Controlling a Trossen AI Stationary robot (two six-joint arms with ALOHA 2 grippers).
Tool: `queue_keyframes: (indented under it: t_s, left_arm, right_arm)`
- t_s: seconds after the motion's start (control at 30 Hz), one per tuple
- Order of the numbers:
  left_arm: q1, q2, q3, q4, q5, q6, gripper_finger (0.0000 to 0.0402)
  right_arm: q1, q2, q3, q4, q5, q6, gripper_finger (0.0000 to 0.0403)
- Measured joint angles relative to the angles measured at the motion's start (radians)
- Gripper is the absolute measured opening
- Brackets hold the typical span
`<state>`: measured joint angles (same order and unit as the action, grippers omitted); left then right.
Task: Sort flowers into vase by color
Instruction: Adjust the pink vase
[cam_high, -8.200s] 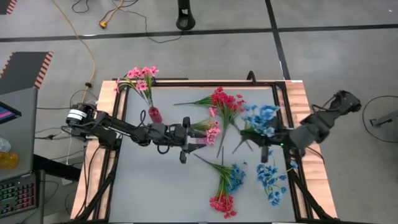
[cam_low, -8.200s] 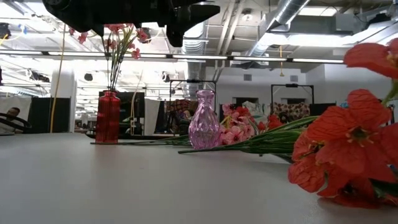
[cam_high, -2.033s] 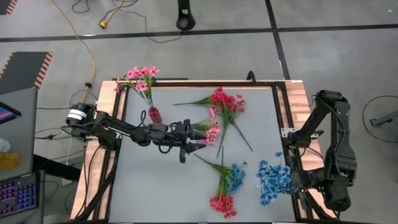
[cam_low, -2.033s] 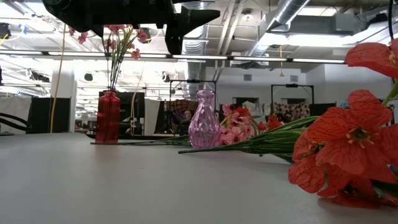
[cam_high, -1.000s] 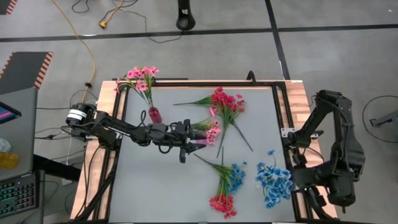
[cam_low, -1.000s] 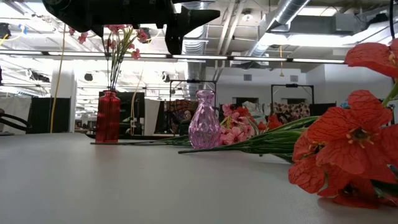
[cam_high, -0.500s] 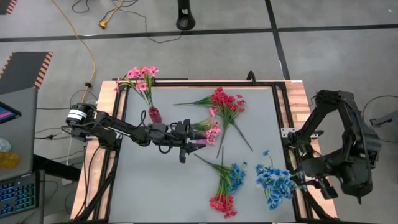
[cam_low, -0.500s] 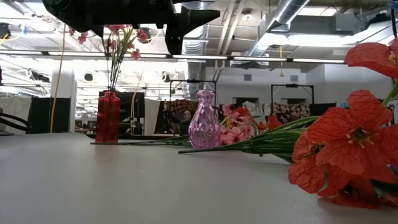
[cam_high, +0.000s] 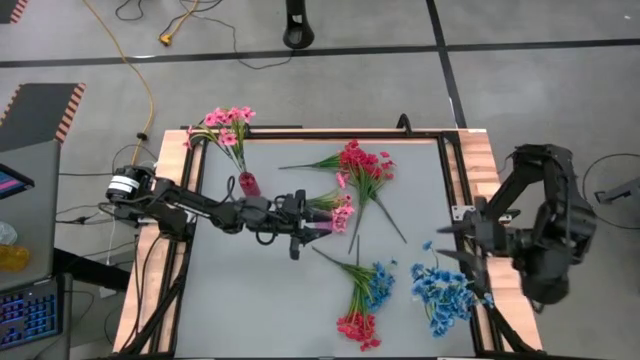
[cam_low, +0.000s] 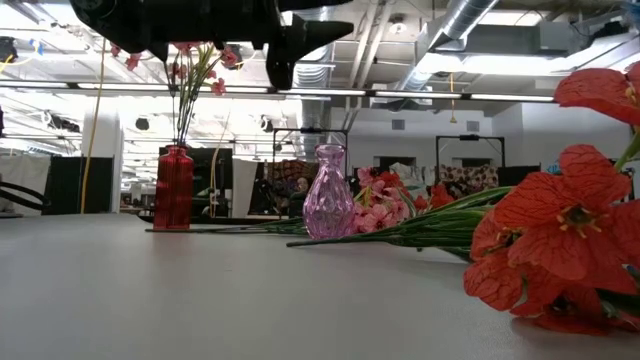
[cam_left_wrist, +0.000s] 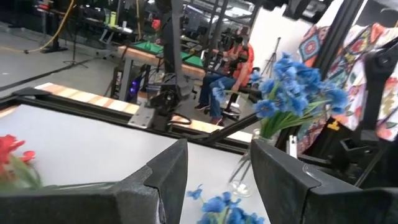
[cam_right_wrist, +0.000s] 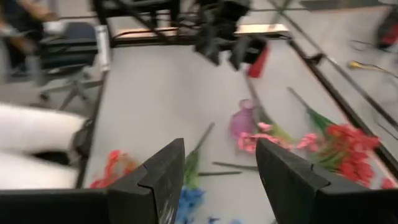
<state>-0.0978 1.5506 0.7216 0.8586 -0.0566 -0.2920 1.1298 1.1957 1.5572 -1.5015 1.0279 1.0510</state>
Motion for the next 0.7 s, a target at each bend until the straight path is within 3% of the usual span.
queue_keyframes:
  t_s: [0.13,0.4,0.6,0.7]
  left_arm:
    - [0.02,0.0,0.0,-0.023,0.013,0.001,0.0162]
    - [0.046,0.0,0.0,-0.111,0.078,0.059,0.0162]
    - [0.045,0.0,0.0,-0.195,0.069,0.162,0.0162]
    - [0.045,0.0,0.0,-0.238,0.049,0.191,0.0162]
  right_arm:
    - [-0.132,0.0,-0.025,0.072,-0.02,-0.089,0.0224]
    - [-0.355,0.0,-0.061,0.254,-0.184,-0.319,0.0224]
    - [-0.48,-0.021,-0.112,0.469,-0.266,-0.548,0.0224]
    - [-0.559,-0.05,-0.187,0.621,-0.364,-0.667,0.0224]
